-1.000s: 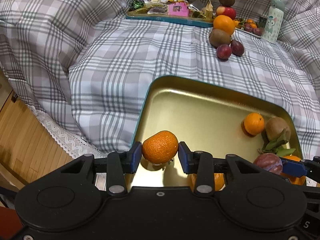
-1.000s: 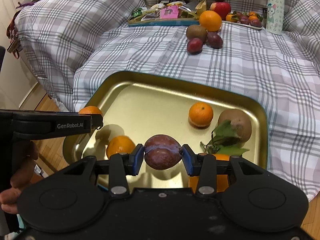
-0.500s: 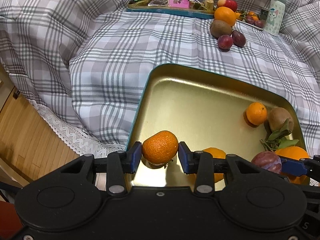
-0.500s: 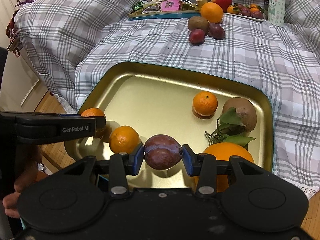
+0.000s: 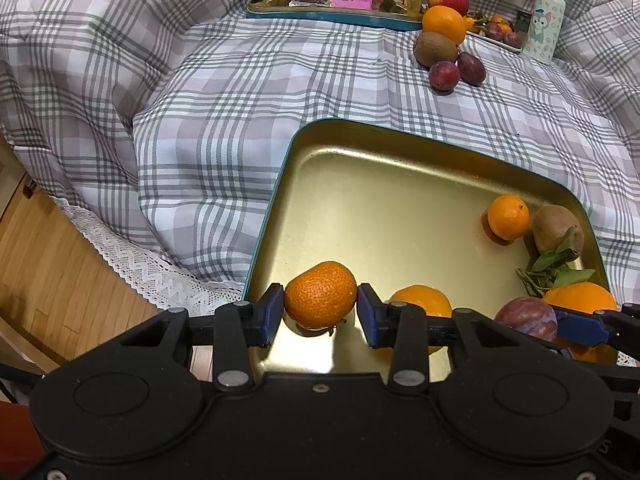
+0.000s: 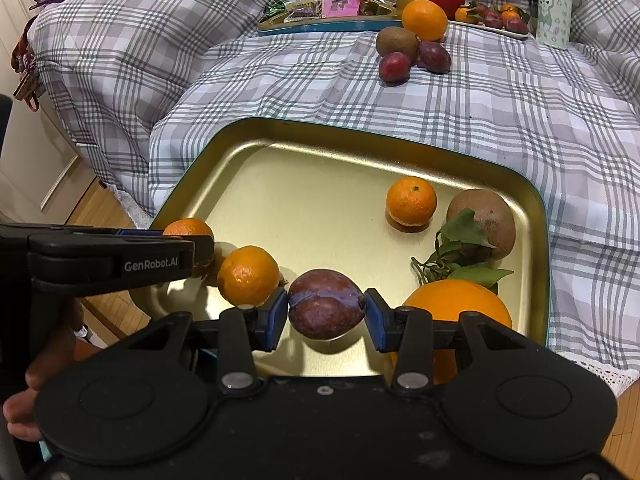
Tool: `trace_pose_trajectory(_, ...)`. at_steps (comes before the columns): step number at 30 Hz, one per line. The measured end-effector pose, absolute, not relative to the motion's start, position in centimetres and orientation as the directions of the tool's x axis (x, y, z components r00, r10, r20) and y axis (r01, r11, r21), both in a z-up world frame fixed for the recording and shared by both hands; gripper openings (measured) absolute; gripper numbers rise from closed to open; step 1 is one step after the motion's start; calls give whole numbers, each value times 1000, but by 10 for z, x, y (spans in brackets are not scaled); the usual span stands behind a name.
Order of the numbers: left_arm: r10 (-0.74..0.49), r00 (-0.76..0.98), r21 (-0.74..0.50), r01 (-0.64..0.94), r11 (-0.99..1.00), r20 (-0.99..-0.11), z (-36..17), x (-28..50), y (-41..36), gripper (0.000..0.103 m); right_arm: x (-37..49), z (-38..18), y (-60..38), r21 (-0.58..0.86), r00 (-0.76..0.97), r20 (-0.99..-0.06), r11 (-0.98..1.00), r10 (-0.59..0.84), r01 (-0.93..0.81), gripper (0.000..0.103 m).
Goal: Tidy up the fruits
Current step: 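Open the right gripper to release the plum into the tray while the left lowers the mandarin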
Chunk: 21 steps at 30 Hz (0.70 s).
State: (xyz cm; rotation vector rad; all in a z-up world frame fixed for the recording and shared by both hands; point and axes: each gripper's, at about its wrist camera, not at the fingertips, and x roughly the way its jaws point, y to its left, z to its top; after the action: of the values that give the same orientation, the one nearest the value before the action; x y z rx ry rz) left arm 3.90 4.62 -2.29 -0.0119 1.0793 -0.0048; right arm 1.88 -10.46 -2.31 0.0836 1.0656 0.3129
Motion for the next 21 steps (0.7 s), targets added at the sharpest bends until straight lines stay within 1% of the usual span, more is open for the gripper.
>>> trace_pose_trajectory(6,-21,478,-17,13,1000,-878,-21,38,47,48,19,-23,-104,215,442,-848,952,292,-215,44)
trace_pose_trajectory(11,-5,503,3,16,1000,-864,-14,37,45,48,19,-23,-103,215,442,-848,953,291,-214,44)
trace_pose_trajectory(21,-22,492,-19,11,1000,-871,-15,36,44,48,16,-21,-101,218,449,-841,948,303,-232,43)
